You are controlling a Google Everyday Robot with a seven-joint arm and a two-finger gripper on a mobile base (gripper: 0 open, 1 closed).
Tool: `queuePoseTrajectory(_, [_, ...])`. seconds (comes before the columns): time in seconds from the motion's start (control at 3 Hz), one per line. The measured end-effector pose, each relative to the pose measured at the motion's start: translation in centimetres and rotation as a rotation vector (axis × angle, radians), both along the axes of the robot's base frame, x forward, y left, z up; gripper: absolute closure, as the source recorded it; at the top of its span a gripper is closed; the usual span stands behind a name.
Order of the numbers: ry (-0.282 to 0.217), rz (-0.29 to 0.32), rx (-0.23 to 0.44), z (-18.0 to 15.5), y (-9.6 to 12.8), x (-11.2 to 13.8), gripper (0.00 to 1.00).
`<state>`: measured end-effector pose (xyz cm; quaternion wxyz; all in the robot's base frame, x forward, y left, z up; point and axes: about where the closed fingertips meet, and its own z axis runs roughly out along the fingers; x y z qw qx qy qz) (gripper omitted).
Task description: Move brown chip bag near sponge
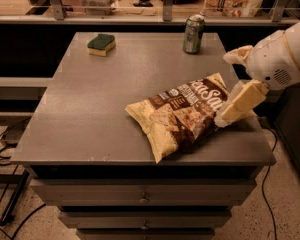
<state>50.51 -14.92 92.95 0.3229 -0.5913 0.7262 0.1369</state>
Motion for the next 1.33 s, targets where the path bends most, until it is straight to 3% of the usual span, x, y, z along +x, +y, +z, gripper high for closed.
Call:
queuePoseTrajectory(0.33, [-0.009, -0.016, 0.050, -1.5, 1.0, 2.2, 0.00])
queuePoseTrajectory(1.0, [0.073, -0.076, 0.076, -6.5, 0.4, 4.2, 0.00])
queuePoseTrajectory(1.33, [0.073, -0.094, 0.076, -6.9, 0.2, 4.2, 0.26])
